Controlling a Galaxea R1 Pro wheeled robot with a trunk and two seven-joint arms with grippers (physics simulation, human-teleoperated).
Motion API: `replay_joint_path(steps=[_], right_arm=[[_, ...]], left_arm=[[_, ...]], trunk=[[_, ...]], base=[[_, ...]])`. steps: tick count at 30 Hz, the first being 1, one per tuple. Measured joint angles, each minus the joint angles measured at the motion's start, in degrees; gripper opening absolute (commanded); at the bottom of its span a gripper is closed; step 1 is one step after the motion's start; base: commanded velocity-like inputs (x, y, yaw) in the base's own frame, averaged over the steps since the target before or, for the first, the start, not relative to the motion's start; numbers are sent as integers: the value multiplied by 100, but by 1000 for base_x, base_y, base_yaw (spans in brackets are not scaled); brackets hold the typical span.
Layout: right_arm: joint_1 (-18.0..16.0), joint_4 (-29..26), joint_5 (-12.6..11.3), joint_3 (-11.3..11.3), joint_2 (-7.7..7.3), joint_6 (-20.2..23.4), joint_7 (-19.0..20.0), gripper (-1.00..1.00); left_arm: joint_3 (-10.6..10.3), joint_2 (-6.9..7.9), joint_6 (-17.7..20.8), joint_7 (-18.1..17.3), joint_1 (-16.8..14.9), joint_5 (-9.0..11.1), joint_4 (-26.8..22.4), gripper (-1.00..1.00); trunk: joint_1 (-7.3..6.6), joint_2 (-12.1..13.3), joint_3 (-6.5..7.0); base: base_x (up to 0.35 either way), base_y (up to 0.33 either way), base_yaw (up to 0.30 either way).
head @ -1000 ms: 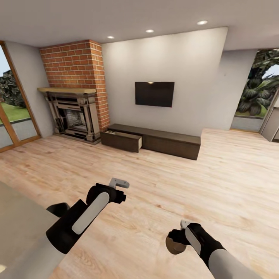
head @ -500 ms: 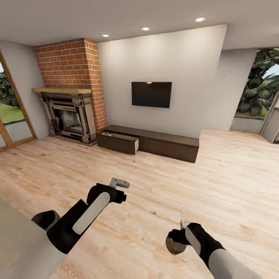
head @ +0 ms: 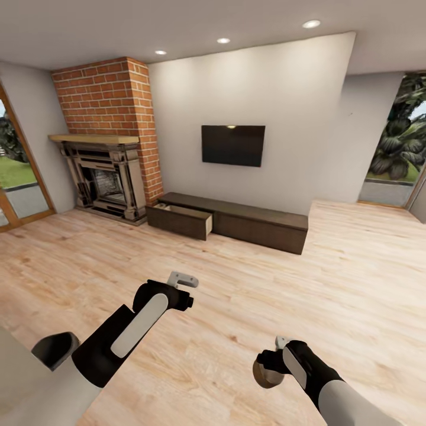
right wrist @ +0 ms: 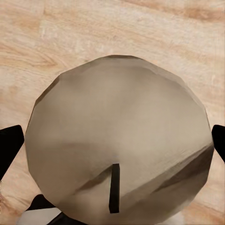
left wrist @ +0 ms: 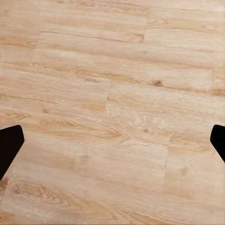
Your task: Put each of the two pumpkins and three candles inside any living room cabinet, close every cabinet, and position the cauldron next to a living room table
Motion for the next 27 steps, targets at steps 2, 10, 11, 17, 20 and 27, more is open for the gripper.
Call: replay_joint_path(steps=[2,10,11,17,20,27], right_arm=[[0,0,-1,1,1,0,0,-100],[0,0,-3,1,0,0,7,-100],[0,0,-3,1,0,0,7,-100],[0,-1,-1,-1,1,1,8,-100],[1,-1,-6,-2,0,1,8,-100],[1,-1,-7,1,6,1,8,-100]], left_arm=[[0,0,0,0,0,0,0,100],[-2,-1,0,7,0,0,0,100],[-2,-1,0,8,0,0,0,100],[-5,-8,-1,8,0,-2,1,100],[-7,-10,-1,9,-1,0,1,100],[-6,-14,-2,9,-1,1,1,100]], trunk=[[0,0,6],[0,0,35],[0,0,37],[0,0,42],[0,0,42],[0,0,42]], base=[[297,-6,243],[299,-4,254],[303,-52,134],[305,-100,44],[306,-50,7],[309,-73,1]])
